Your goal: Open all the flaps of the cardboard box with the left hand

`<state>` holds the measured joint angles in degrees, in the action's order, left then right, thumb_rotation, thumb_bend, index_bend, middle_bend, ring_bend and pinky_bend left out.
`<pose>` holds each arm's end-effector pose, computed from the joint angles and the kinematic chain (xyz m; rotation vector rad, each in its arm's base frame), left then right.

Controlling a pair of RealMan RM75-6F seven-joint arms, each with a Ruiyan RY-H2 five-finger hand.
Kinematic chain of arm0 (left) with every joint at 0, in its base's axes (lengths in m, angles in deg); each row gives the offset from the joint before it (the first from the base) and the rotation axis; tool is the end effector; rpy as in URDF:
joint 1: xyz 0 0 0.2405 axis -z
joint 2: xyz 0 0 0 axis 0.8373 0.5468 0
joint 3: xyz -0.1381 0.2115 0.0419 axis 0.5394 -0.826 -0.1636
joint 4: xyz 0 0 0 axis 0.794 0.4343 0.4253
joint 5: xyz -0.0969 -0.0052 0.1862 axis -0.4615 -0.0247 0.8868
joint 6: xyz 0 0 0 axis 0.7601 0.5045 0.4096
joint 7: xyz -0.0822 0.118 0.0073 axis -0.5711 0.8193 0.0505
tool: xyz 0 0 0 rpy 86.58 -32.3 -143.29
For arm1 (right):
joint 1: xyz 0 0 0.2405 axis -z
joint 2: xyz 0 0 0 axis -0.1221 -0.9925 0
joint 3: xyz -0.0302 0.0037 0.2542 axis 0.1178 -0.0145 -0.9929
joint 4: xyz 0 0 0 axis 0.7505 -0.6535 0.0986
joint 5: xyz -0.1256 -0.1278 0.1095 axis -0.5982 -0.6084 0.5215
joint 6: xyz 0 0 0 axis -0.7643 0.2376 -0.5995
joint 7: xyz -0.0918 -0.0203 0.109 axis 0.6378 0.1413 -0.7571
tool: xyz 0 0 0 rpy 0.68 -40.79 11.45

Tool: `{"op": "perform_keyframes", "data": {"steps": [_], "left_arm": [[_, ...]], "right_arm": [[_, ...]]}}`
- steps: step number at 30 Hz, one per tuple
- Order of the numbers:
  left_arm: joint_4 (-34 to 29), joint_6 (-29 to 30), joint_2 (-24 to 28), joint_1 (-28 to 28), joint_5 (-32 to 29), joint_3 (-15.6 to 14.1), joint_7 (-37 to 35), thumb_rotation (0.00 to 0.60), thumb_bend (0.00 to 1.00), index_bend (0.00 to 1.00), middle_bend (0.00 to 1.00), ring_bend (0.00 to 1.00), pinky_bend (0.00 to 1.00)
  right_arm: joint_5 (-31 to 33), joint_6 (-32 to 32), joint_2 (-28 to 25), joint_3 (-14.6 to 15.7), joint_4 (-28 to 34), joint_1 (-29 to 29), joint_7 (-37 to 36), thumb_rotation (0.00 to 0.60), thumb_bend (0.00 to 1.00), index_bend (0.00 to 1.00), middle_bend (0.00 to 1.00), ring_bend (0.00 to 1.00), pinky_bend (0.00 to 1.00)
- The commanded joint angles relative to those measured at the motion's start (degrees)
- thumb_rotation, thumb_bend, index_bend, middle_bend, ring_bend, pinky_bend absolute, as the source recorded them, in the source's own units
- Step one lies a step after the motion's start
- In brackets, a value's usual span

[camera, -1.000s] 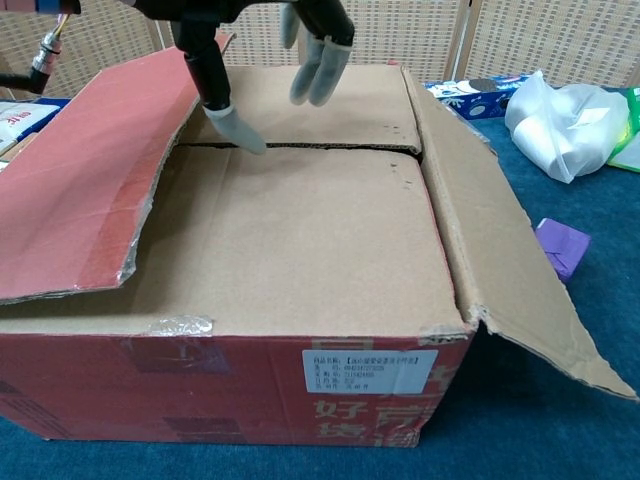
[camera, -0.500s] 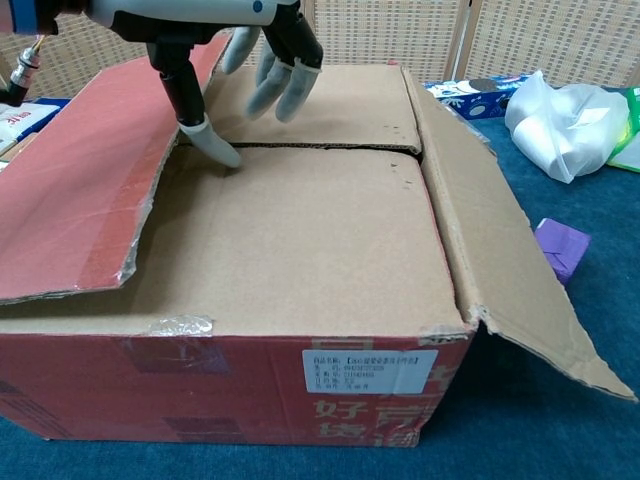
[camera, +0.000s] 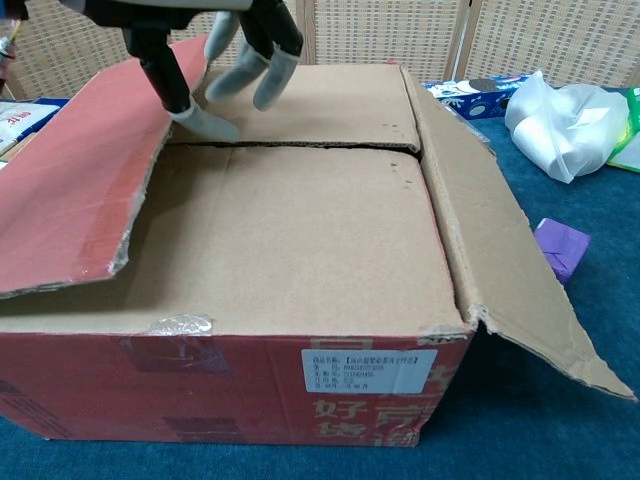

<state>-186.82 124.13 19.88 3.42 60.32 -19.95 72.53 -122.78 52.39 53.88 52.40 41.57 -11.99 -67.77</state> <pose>-0.0212 0.2965 0.0752 -2.3028 -0.2781 -0.8765 -0.3052 -0.1841 0.1698 1.3804 -0.9389 0.8988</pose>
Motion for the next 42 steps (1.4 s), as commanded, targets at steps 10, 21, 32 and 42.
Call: {"op": "perform_keyframes", "data": {"steps": [10, 21, 32, 42], "left_arm": [[-2.7, 2.1, 6.7, -2.2, 2.7, 0.6, -1.3, 0.6, 0.17, 0.52, 0.73, 0.49, 0.51], [-2.2, 3.5, 15.4, -6.8, 7.0, 1.1, -8.0, 0.6, 0.17, 0.52, 0.76, 0.49, 0.49], [-1.0, 5.6, 21.7, -11.0, 11.1, 2.5, -13.9, 0.6, 0.17, 0.52, 0.76, 0.5, 0.47], [1.8, 7.7, 26.3, -15.4, 13.7, 3.5, -20.1, 0.6, 0.17, 0.52, 0.75, 0.5, 0.45]], "right_arm": [[-0.3, 0.3, -0.2, 0.1, 0.5, 0.1, -0.1, 0.6, 0.0, 0.0, 0.0, 0.0, 0.15], [-0.5, 0.0, -0.3, 0.3, 0.9, 0.1, 0.3, 0.6, 0.0, 0.0, 0.0, 0.0, 0.15], [-0.6, -0.2, -0.1, 0.4, 0.8, 0.0, 0.5, 0.6, 0.0, 0.0, 0.0, 0.0, 0.15], [-0.6, -0.4, -0.2, 0.5, 0.8, -0.1, 0.4, 0.6, 0.0, 0.0, 0.0, 0.0, 0.15]]}}
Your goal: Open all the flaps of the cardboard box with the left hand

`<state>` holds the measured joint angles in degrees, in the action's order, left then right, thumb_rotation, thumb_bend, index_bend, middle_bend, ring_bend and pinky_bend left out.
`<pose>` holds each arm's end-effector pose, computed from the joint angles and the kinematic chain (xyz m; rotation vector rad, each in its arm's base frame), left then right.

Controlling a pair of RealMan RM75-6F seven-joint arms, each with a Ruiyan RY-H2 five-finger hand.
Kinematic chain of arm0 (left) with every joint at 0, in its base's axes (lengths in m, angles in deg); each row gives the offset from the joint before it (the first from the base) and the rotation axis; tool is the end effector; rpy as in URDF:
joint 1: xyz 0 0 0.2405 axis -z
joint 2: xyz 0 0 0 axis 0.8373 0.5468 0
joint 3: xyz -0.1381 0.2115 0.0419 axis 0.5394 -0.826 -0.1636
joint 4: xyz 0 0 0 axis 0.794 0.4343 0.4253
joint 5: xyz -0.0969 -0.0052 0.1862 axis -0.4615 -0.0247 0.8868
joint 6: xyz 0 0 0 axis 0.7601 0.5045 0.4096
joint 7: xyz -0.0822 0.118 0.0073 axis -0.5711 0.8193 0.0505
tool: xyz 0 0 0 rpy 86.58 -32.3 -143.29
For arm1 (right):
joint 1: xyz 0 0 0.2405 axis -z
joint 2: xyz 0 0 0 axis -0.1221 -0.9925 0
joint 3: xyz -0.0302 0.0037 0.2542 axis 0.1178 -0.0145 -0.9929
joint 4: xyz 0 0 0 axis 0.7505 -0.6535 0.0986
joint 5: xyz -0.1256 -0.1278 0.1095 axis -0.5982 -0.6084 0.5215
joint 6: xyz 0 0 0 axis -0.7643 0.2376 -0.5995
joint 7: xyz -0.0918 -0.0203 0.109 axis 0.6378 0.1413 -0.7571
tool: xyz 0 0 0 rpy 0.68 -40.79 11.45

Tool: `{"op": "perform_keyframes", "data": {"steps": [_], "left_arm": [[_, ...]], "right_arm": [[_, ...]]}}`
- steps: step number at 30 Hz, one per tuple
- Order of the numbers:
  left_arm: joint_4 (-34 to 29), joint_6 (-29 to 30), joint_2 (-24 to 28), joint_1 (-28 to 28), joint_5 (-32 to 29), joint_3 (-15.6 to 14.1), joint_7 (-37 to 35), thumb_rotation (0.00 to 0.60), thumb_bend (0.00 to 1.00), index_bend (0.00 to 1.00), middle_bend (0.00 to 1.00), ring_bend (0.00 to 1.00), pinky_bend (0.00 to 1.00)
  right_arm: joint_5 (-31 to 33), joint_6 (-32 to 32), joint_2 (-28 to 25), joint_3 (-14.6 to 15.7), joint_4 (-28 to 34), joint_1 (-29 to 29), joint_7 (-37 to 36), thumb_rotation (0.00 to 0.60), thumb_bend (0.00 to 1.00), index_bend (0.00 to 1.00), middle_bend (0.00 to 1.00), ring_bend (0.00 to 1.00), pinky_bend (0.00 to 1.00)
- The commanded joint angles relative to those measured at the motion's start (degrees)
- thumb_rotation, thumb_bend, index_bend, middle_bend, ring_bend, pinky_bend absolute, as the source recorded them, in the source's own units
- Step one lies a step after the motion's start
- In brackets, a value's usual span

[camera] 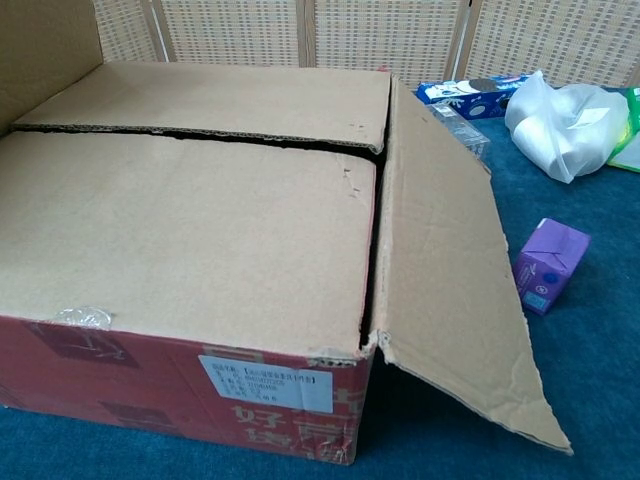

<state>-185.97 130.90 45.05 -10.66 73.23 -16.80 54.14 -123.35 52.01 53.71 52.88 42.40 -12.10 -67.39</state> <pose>-0.0819 0.3135 0.2159 -1.9729 -0.2533 -0.8282 -0.3019 -0.1826 0.1667 1.3983 -0.9485 0.8985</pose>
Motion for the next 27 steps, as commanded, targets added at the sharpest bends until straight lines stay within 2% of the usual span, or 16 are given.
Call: {"op": "perform_keyframes", "data": {"steps": [1, 15, 27], "left_arm": [[1.4, 1.0, 1.5, -1.7, 1.0, 0.4, -2.3, 0.6, 0.17, 0.52, 0.76, 0.5, 0.45], [8.6, 2.1, 1.8, -7.3, 4.0, -0.4, -8.9, 0.6, 0.17, 0.52, 0.75, 0.5, 0.45], [16.2, 2.0, -2.1, -11.0, 5.0, -2.3, -13.2, 0.6, 0.17, 0.52, 0.74, 0.5, 0.45]], "right_arm": [[0.0, -0.1, 0.0, 0.0, 0.0, 0.0, 0.0, 0.6, 0.0, 0.0, 0.0, 0.0, 0.15], [0.2, -0.5, 0.4, 0.2, 0.2, -0.1, 0.8, 0.6, 0.0, 0.0, 0.0, 0.0, 0.15], [0.2, -0.9, 0.5, 0.5, 0.3, -0.2, 1.3, 0.6, 0.0, 0.0, 0.0, 0.0, 0.15]]}}
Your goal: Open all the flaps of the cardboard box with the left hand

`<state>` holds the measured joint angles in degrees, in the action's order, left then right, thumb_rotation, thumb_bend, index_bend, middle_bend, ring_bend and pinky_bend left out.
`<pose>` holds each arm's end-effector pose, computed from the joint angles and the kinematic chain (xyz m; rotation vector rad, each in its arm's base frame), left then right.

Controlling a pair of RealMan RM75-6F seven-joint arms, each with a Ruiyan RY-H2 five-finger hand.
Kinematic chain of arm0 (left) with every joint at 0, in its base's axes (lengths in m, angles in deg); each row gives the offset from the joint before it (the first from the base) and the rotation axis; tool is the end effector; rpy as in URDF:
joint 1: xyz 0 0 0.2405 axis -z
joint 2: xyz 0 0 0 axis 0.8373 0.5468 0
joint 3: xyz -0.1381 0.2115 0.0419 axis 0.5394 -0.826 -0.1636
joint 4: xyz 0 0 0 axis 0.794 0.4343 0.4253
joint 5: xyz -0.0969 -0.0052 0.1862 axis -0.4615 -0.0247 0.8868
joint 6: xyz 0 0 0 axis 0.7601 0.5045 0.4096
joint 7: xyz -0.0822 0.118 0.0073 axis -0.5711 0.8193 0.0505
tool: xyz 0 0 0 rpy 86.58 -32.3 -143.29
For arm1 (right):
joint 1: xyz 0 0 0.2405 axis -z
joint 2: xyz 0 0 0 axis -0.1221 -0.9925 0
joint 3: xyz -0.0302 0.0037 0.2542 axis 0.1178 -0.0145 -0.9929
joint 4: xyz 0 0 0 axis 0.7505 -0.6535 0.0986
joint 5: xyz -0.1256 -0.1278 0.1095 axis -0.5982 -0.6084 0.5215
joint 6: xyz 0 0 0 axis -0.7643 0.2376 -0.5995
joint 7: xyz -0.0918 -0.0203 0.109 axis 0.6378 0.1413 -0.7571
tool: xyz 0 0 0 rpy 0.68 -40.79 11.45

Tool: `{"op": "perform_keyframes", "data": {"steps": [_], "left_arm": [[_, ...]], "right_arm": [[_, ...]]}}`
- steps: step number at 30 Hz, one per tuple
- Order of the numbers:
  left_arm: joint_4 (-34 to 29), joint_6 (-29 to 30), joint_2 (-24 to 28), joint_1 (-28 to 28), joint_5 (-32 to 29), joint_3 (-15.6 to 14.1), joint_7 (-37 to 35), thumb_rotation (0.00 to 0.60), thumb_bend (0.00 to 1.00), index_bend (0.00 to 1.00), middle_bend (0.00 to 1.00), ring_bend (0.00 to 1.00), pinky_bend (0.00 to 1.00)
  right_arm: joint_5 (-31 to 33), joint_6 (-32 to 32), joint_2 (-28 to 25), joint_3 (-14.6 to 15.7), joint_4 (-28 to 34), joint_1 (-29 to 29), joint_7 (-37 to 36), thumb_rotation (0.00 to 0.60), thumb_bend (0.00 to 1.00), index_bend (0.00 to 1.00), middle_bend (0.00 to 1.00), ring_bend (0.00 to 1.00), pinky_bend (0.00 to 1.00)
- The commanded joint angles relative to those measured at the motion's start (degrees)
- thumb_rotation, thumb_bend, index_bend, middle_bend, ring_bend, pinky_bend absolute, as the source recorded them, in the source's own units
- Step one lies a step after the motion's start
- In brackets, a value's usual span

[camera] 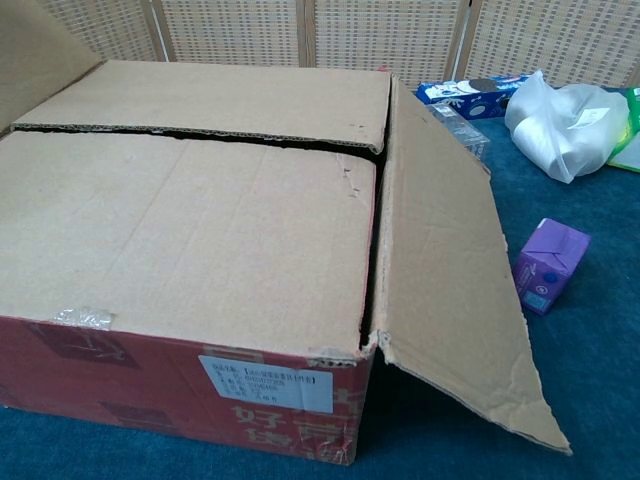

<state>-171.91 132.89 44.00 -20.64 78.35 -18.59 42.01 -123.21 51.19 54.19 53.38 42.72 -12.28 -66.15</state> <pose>-0.1748 0.3214 0.2480 -1.8492 -0.3962 -0.7064 -0.3015 -0.1814 0.1606 1.4151 -0.9590 0.8787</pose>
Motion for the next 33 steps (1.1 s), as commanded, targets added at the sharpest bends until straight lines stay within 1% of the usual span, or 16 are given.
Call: {"op": "perform_keyframes", "data": {"steps": [1, 5, 7, 8, 10, 12, 13, 15, 17, 19, 23, 28, 29, 33], "left_arm": [[3.0, 0.3, -1.4, -1.5, 0.1, -0.7, -1.7, 0.6, 0.17, 0.52, 0.74, 0.5, 0.45], [5.8, 0.2, -2.8, -2.8, 0.5, -1.6, -3.5, 0.6, 0.17, 0.52, 0.74, 0.5, 0.44], [6.9, 0.2, -3.6, -3.2, 0.9, -1.9, -4.4, 0.6, 0.17, 0.51, 0.72, 0.5, 0.44], [7.6, 0.5, -4.2, -3.6, 1.2, -2.1, -5.2, 0.6, 0.17, 0.49, 0.67, 0.49, 0.44], [8.5, 1.4, -5.2, -4.1, 2.0, -2.2, -6.5, 0.6, 0.17, 0.44, 0.53, 0.43, 0.44], [8.9, 2.5, -5.9, -4.5, 3.0, -2.2, -8.0, 0.6, 0.17, 0.36, 0.34, 0.32, 0.42], [8.9, 2.9, -6.1, -4.7, 3.5, -2.2, -8.5, 0.6, 0.17, 0.34, 0.28, 0.27, 0.4], [8.3, 4.2, -6.6, -5.0, 5.0, -2.2, -9.9, 0.6, 0.17, 0.26, 0.11, 0.13, 0.33], [7.5, 5.2, -6.9, -5.2, 6.3, -2.3, -11.0, 0.6, 0.17, 0.21, 0.02, 0.05, 0.27], [5.7, 5.5, -7.1, -5.3, 8.2, -2.7, -12.1, 0.6, 0.17, 0.18, 0.0, 0.01, 0.23], [3.4, 5.5, -8.0, -5.0, 10.5, -3.0, -10.6, 0.6, 0.17, 0.12, 0.0, 0.0, 0.17], [2.3, 6.5, -12.6, -4.4, 12.0, -2.5, -7.0, 0.6, 0.17, 0.07, 0.0, 0.0, 0.07], [2.2, 6.2, -14.0, -4.2, 12.1, -2.5, -5.9, 0.6, 0.17, 0.07, 0.0, 0.0, 0.06], [1.7, 5.0, -17.0, -3.6, 11.4, -2.5, -3.4, 0.6, 0.17, 0.07, 0.0, 0.0, 0.06]], "right_arm": [[0.1, -0.1, 0.0, 0.0, 0.0, 0.0, 0.0, 0.6, 0.0, 0.0, 0.0, 0.0, 0.15], [0.1, -0.4, 0.1, 0.1, 0.0, -0.1, 0.0, 0.6, 0.0, 0.0, 0.0, 0.0, 0.15], [0.1, -0.5, 0.1, 0.1, 0.0, -0.2, 0.1, 0.6, 0.0, 0.0, 0.0, 0.0, 0.15], [0.0, -0.5, 0.1, 0.2, 0.0, -0.2, 0.1, 0.6, 0.0, 0.0, 0.0, 0.0, 0.15], [0.0, -0.5, 0.2, 0.2, 0.0, -0.2, 0.3, 0.6, 0.0, 0.0, 0.0, 0.0, 0.15], [0.0, -0.6, 0.3, 0.2, 0.1, -0.2, 0.3, 0.6, 0.0, 0.0, 0.0, 0.0, 0.15], [0.0, -0.6, 0.3, 0.2, 0.1, -0.2, 0.4, 0.6, 0.0, 0.0, 0.0, 0.0, 0.15], [0.1, -0.7, 0.4, 0.2, 0.0, -0.3, 0.5, 0.6, 0.0, 0.0, 0.0, 0.0, 0.15], [0.1, -0.8, 0.4, 0.2, 0.0, -0.3, 0.6, 0.6, 0.0, 0.0, 0.0, 0.0, 0.15], [0.2, -0.8, 0.4, 0.3, 0.0, -0.3, 0.6, 0.6, 0.0, 0.0, 0.0, 0.0, 0.15], [0.1, -0.8, 0.4, 0.3, 0.0, -0.3, 0.5, 0.6, 0.0, 0.0, 0.0, 0.0, 0.15], [0.0, -0.7, 0.3, 0.3, 0.1, -0.3, 0.3, 0.6, 0.0, 0.0, 0.0, 0.0, 0.15], [0.0, -0.7, 0.2, 0.3, 0.1, -0.3, 0.2, 0.6, 0.0, 0.0, 0.0, 0.0, 0.15], [0.1, -0.7, 0.0, 0.3, 0.1, -0.3, -0.3, 0.6, 0.0, 0.0, 0.0, 0.0, 0.15]]}}
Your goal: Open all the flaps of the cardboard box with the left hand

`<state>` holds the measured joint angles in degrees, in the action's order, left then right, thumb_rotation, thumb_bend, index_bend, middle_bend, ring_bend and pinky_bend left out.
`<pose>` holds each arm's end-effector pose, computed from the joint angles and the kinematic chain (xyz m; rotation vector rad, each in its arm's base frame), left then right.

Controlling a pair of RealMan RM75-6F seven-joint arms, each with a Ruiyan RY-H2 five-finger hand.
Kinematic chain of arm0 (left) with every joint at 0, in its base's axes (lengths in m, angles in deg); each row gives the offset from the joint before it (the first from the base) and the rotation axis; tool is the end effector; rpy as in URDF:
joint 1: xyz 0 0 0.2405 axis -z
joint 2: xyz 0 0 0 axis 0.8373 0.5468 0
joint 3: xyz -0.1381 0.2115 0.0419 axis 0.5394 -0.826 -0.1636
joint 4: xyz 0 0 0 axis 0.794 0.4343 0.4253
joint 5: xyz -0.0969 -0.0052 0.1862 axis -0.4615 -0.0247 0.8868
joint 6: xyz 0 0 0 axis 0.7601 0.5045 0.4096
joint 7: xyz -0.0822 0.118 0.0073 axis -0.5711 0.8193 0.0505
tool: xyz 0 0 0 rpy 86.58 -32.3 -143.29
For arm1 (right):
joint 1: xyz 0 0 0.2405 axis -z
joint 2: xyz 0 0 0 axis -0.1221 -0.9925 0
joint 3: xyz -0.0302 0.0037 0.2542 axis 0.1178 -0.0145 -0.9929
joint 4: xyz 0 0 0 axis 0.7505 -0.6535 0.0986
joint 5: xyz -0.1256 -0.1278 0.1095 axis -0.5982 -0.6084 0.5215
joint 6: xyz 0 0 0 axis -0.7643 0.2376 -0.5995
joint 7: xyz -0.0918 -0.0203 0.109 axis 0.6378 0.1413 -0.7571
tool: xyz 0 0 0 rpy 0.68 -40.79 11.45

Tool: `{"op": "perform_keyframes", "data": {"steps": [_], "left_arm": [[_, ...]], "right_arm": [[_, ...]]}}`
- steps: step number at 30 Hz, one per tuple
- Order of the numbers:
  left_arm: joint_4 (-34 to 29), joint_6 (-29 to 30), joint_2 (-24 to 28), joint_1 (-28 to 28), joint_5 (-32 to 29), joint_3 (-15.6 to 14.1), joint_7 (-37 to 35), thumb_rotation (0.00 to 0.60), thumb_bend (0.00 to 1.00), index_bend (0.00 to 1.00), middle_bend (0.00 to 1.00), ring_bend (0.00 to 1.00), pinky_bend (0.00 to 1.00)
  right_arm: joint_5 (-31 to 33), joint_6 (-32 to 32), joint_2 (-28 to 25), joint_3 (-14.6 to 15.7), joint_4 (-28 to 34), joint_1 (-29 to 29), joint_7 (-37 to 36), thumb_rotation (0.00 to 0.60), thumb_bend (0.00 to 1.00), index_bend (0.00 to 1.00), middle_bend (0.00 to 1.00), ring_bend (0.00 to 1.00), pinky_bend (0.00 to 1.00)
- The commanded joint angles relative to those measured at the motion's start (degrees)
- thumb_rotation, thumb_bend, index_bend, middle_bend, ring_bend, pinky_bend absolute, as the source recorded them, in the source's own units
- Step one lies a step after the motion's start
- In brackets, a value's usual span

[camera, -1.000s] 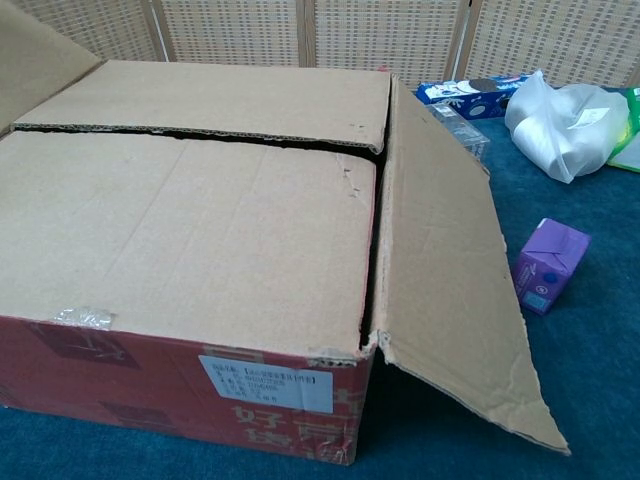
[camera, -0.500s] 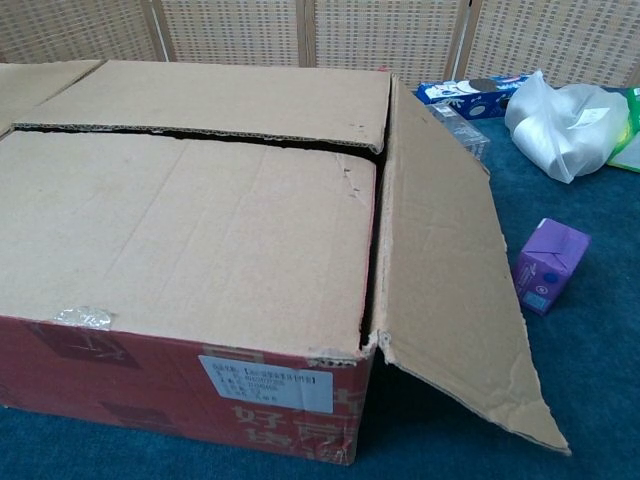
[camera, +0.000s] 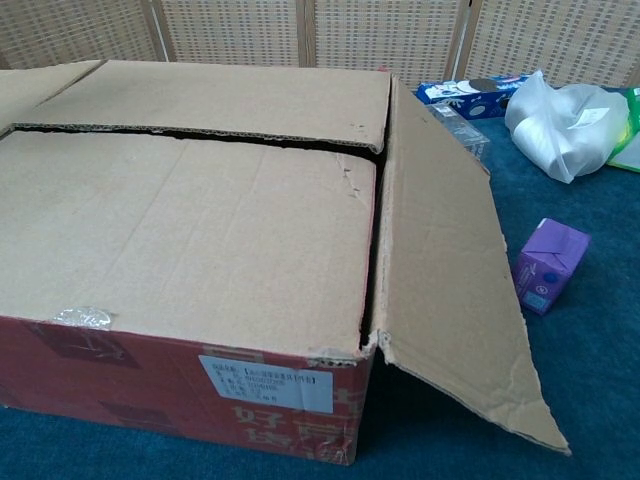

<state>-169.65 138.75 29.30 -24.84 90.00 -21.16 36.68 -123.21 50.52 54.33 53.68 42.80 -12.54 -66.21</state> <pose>-0.1804 0.2900 0.1643 -1.9827 -0.5376 -0.9613 -0.3013 -0.1815 0.1574 1.4259 -0.9726 0.8745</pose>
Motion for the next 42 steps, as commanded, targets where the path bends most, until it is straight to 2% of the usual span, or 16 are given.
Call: {"op": "perform_keyframes", "data": {"steps": [1, 8, 15, 25, 30, 42], "left_arm": [[-0.7, -1.3, -3.1, 0.9, -0.3, 0.1, 2.6, 0.6, 0.17, 0.06, 0.0, 0.0, 0.06], [0.7, 0.1, -8.2, 1.3, 0.6, 0.6, 5.4, 0.6, 0.16, 0.01, 0.0, 0.0, 0.08], [2.5, 0.1, -11.7, 1.9, -0.9, 1.4, 8.8, 0.6, 0.16, 0.0, 0.0, 0.0, 0.08], [4.7, 0.2, -13.5, 2.3, -3.0, 2.2, 10.9, 0.6, 0.17, 0.0, 0.0, 0.0, 0.09], [5.7, 0.2, -14.7, 2.0, -3.0, 1.2, 9.6, 0.6, 0.17, 0.0, 0.0, 0.0, 0.09], [7.6, 1.6, -14.0, 1.3, -1.1, -0.2, 7.8, 0.6, 0.17, 0.0, 0.0, 0.0, 0.09]], "right_arm": [[0.1, 0.0, -0.2, -0.1, 0.0, 0.0, -0.4, 0.6, 0.0, 0.0, 0.0, 0.0, 0.15], [0.2, 0.1, -0.4, -0.2, -0.1, 0.0, -1.4, 0.6, 0.0, 0.0, 0.0, 0.0, 0.15], [0.3, 0.0, -0.7, -0.3, -0.1, 0.0, -2.1, 0.6, 0.0, 0.0, 0.0, 0.0, 0.15], [0.2, -0.1, -0.6, -0.2, -0.2, -0.1, -2.1, 0.6, 0.0, 0.0, 0.0, 0.0, 0.15], [-0.1, 0.1, -0.7, -0.2, -0.1, 0.0, -2.3, 0.6, 0.0, 0.0, 0.0, 0.0, 0.15], [-0.1, -0.1, -0.8, -0.1, -0.1, -0.1, -2.7, 0.6, 0.0, 0.0, 0.0, 0.0, 0.15]]}}
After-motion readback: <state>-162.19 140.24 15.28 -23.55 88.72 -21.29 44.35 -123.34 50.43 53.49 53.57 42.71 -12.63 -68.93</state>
